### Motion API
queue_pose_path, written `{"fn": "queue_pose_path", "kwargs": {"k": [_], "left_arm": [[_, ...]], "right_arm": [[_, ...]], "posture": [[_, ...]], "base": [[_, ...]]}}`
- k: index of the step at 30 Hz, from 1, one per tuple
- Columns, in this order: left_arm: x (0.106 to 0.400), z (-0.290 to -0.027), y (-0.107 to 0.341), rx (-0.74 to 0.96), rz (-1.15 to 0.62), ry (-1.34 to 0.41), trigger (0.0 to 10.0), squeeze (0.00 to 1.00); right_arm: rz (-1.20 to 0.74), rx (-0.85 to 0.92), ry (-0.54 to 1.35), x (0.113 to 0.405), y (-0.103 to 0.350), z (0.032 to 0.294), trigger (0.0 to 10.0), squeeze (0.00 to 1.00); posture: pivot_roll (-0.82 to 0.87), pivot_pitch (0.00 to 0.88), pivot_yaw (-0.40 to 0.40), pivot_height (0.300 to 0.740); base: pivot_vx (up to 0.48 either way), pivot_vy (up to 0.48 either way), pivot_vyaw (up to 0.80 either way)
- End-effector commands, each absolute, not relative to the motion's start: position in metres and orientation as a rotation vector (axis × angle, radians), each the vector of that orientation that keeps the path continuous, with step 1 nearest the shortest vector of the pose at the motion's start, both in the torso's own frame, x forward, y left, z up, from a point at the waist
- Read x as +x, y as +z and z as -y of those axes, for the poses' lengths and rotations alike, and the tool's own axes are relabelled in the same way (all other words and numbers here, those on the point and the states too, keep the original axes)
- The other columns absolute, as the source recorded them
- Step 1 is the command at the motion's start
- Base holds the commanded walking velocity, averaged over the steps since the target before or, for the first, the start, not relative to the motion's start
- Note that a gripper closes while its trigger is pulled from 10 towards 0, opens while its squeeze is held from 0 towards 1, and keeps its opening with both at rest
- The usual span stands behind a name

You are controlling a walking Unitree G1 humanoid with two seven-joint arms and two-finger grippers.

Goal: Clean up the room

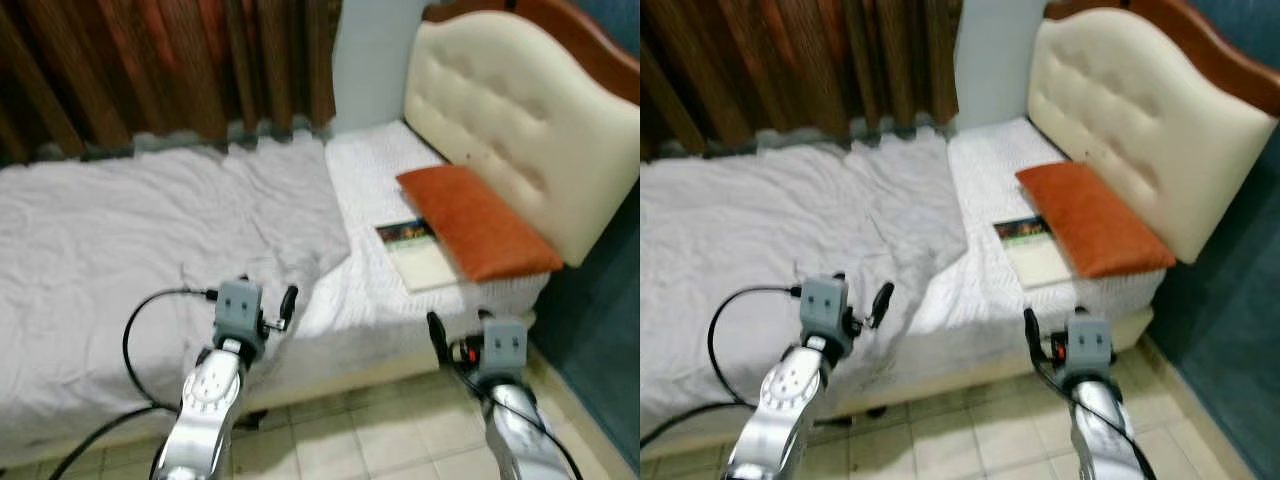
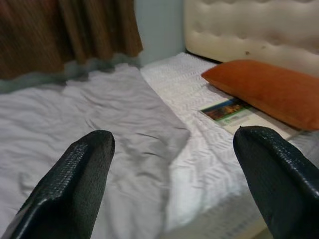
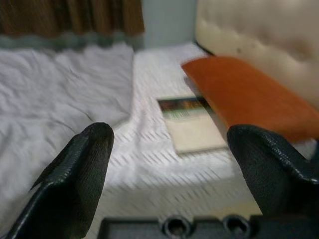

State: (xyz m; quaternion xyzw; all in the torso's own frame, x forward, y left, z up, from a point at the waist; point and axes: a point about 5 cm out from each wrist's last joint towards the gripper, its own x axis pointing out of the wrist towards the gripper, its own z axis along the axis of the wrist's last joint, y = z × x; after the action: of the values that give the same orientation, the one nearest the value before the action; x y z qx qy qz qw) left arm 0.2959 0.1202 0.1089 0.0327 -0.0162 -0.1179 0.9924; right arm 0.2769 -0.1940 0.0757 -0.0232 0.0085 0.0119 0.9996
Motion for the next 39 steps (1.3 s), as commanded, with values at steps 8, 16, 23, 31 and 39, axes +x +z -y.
{"fn": "queue_pose_path", "kwargs": {"k": [8,16,23,31,39], "left_arm": [[0.305,-0.130,0.102,0.069,-0.030,-0.165,10.0,0.00],[0.311,-0.140,0.099,0.078,-0.057,-0.130,10.0,0.00],[0.316,-0.139,0.101,0.094,-0.059,-0.144,10.0,0.00],[0.321,-0.138,0.102,0.085,-0.069,-0.151,10.0,0.00],[0.322,-0.139,0.098,0.048,-0.095,-0.139,10.0,0.00]], "right_arm": [[-0.039,0.018,0.089,0.290,0.076,0.182,10.0,0.00],[-0.088,0.022,0.116,0.286,0.065,0.180,10.0,0.00],[-0.100,0.029,0.110,0.286,0.062,0.180,10.0,0.00],[-0.120,0.034,0.098,0.284,0.058,0.182,10.0,0.00],[-0.122,0.029,0.109,0.283,0.058,0.180,10.0,0.00]], "posture": [[-0.03,0.028,0.026,0.740],[-0.03,0.025,0.029,0.740],[-0.04,0.030,0.033,0.740],[-0.04,0.038,0.034,0.740],[-0.05,0.053,0.037,0.740]], "base": [[0.404,0.000,0.00],[0.461,0.000,0.00],[0.461,0.000,0.45],[0.460,0.000,0.18],[0.458,0.000,0.00]]}}
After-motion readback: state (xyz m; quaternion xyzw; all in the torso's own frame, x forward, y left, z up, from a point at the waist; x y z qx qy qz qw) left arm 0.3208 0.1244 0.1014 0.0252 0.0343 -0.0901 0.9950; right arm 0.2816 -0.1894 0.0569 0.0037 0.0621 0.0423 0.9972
